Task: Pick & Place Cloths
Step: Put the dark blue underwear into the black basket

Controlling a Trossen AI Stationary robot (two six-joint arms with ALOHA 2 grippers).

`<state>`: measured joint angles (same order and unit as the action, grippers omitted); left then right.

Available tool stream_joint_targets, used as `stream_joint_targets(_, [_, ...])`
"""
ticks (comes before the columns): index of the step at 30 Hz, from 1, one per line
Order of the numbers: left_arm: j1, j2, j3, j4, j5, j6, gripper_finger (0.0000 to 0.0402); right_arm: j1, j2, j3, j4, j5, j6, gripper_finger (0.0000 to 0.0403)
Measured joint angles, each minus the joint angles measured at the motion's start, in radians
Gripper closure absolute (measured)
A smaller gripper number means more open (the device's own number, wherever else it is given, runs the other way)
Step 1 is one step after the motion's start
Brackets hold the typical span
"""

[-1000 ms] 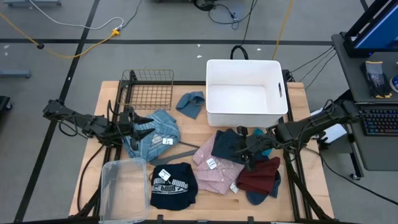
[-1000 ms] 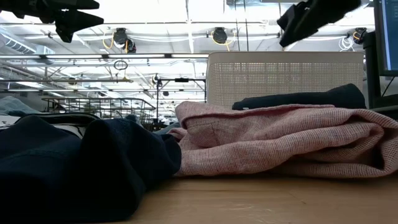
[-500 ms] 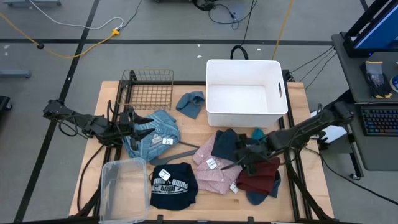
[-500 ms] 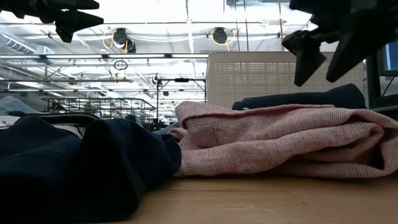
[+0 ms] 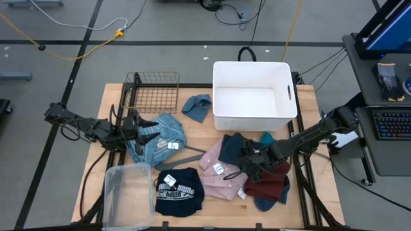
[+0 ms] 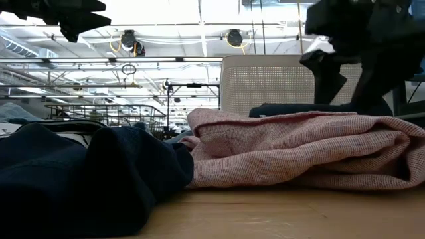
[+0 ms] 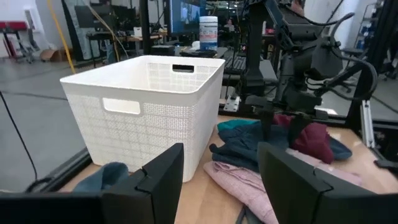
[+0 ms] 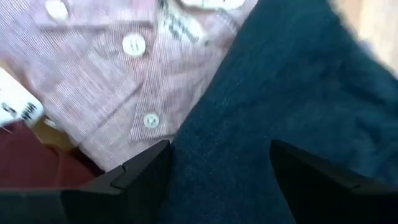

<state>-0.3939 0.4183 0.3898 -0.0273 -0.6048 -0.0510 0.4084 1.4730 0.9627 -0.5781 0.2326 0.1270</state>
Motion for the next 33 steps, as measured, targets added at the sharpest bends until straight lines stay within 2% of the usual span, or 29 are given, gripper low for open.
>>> stream_joint_targets(10, [0.0, 0.0, 0.0, 0.0, 0.0, 0.03, 0.0192, 0.0, 0.041, 0.0, 0.005, 0.007, 0.042, 0.0139])
stream_joint_targets(16, [0.0, 0.0, 0.0, 0.0, 0.0, 0.03, 0.0192, 0.0, 0.047, 0.0, 0.001, 0.007, 0.045, 0.0169])
stream_joint_targets(22, [0.0, 0.0, 0.0, 0.0, 0.0, 0.03, 0.0192, -0.001, 0.047, 0.0, -0.003, 0.006, 0.076, 0.0239])
stream_joint_targets(31, [0.0, 0.0, 0.0, 0.0, 0.0, 0.029, 0.0192, -0.003, 0.046, 0.001, -0.003, 0.002, 0.17, 0.0375])
stream_joint_targets(33, [0.0, 0.0, 0.0, 0.0, 0.0, 0.028, 0.0192, -0.003, 0.046, 0.001, -0.003, 0.001, 0.179, 0.0391])
